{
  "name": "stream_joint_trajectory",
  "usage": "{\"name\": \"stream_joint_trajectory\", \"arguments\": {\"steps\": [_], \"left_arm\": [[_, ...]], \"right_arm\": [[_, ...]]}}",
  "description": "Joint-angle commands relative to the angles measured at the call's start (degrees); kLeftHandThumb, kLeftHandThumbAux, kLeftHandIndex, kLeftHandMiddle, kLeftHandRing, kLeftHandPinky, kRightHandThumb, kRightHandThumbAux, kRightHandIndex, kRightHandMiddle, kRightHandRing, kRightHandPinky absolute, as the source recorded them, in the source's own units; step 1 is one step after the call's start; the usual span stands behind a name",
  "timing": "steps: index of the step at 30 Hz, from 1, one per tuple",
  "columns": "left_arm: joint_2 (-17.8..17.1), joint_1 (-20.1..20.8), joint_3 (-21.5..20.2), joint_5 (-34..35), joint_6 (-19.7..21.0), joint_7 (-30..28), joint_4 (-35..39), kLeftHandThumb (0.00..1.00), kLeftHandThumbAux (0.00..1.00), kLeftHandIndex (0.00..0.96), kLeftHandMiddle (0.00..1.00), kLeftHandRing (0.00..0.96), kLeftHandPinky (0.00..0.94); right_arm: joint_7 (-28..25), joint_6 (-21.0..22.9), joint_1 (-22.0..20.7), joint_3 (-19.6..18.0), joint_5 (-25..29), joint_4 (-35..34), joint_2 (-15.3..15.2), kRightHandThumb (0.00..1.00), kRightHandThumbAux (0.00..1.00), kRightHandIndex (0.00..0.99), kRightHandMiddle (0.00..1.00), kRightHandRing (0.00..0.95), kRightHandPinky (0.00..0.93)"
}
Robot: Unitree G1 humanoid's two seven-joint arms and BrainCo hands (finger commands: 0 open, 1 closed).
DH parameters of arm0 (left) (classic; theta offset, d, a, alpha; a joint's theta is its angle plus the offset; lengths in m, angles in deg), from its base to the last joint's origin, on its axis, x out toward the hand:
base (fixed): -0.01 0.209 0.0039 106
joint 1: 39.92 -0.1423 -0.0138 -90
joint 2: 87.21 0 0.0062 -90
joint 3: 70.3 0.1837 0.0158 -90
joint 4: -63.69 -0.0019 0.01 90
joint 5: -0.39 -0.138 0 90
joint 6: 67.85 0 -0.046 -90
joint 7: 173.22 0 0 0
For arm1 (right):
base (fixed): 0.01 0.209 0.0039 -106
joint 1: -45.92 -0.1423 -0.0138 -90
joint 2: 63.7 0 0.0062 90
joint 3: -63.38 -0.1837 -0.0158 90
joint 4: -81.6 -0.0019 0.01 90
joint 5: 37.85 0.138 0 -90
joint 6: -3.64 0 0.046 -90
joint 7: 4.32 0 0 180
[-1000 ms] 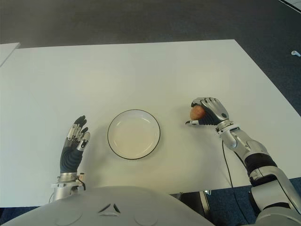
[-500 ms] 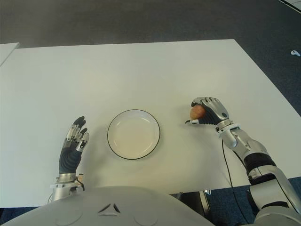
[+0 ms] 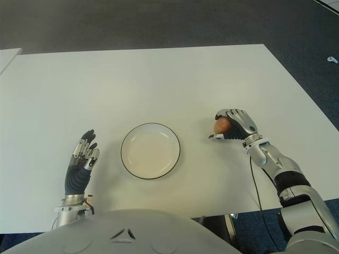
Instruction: Put the apples into the plate.
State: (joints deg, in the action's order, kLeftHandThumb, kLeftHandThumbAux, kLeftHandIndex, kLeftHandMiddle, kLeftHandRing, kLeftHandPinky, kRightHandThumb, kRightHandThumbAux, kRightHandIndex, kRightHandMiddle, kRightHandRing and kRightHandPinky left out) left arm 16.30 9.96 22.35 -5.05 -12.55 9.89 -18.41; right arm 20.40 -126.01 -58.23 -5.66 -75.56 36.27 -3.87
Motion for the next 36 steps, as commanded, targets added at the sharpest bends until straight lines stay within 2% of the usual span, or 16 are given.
{"name": "stream_joint_trajectory", "arguments": {"steps": [1, 7, 12, 19, 22, 25, 28, 36], "left_arm": [[-0.5, 0.0, -0.3, 0.8, 0.8, -1.0, -0.5, 0.0, 0.43, 0.004, 0.003, 0.0, 0.0], [-0.5, 0.3, -0.2, 0.7, 1.1, -0.9, -0.8, 0.0, 0.425, 0.0, 0.0, 0.0, 0.0], [-0.5, 0.9, 0.0, 1.2, 1.6, -1.2, -1.2, 0.0, 0.423, 0.0, 0.0, 0.0, 0.0], [-0.8, 1.6, -0.5, 2.3, 1.6, -2.1, -2.6, 0.0, 0.42, 0.0, 0.0, 0.0, 0.0], [-0.8, 1.8, -0.7, 2.3, 1.2, -2.1, -3.7, 0.0, 0.418, 0.0, 0.0, 0.0, 0.0], [-0.7, 2.0, -0.8, 2.2, 0.9, -2.1, -4.3, 0.0, 0.419, 0.0, 0.0, 0.0, 0.0], [-0.4, 2.2, -0.7, 1.3, 0.3, -1.6, -5.2, 0.0, 0.421, 0.0, 0.0, 0.0, 0.0], [-0.3, 2.5, -0.3, 1.1, 0.3, -1.8, -5.8, 0.0, 0.418, 0.0, 0.0, 0.0, 0.0]], "right_arm": [[-3.1, 0.5, 2.2, 1.5, -1.1, 0.8, 1.9, 0.729, 0.71, 0.44, 0.895, 0.87, 0.867], [-3.4, -0.6, 2.1, -0.1, 0.2, -1.5, 0.8, 0.729, 0.71, 0.44, 0.888, 0.863, 0.855], [-5.3, -1.7, 1.6, -3.3, 1.9, -7.0, -1.7, 0.73, 0.71, 0.44, 0.878, 0.858, 0.846], [-10.0, -1.2, 3.4, -8.3, 5.3, -16.1, -3.3, 0.734, 0.709, 0.44, 0.872, 0.855, 0.841], [-12.0, -0.8, 5.0, -11.2, 7.8, -22.1, -2.9, 0.737, 0.709, 0.44, 0.869, 0.855, 0.837], [-13.5, 0.0, 6.0, -12.8, 8.6, -25.1, -2.1, 0.738, 0.709, 0.44, 0.868, 0.855, 0.836], [-15.1, 1.4, 7.0, -14.4, 9.6, -31.1, -0.5, 0.739, 0.709, 0.44, 0.867, 0.856, 0.837], [-17.9, 2.5, 6.8, -15.4, 8.6, -36.5, 2.6, 0.737, 0.709, 0.44, 0.867, 0.858, 0.846]]}}
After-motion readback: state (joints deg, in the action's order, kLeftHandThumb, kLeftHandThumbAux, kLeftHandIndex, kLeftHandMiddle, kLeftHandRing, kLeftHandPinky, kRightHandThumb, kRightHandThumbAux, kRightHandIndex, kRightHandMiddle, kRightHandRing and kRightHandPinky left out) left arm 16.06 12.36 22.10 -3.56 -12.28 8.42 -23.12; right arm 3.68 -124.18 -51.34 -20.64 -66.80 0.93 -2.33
